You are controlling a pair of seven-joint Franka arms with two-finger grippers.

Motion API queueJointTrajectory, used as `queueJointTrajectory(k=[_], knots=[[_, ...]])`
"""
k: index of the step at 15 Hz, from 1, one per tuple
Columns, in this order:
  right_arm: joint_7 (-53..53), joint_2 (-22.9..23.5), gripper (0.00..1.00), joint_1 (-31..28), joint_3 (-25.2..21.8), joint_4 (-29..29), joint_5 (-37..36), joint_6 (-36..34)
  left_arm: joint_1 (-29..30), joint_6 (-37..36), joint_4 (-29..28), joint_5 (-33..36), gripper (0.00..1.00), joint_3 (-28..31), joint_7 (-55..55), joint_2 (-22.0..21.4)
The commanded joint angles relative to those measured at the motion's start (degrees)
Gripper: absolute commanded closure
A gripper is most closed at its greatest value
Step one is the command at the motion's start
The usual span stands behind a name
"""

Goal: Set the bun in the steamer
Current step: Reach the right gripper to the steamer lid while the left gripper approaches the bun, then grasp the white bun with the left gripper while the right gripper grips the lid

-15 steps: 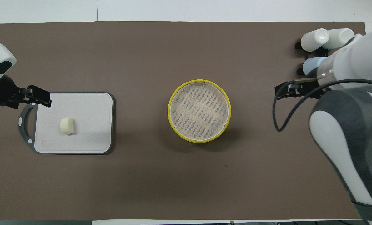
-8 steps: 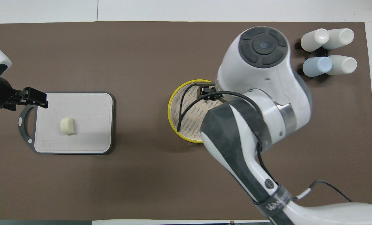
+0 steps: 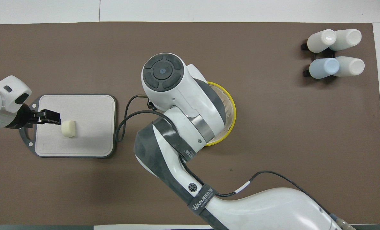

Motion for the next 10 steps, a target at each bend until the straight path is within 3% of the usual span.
queueJointTrajectory(k=[1,10], knots=[[0.7,1.7,0.00,2.2,0.1,2.0,-2.8,2.2,0.5,7.3,-7.3,-0.4,0.00,-0.3,-0.1,-1.5],[0.1,-1.9,0.00,1.4,0.2,-10.3,-2.5,11.2,0.4,21.5,-14.0,-0.4,0.00,-0.4,-6.4,3.2]])
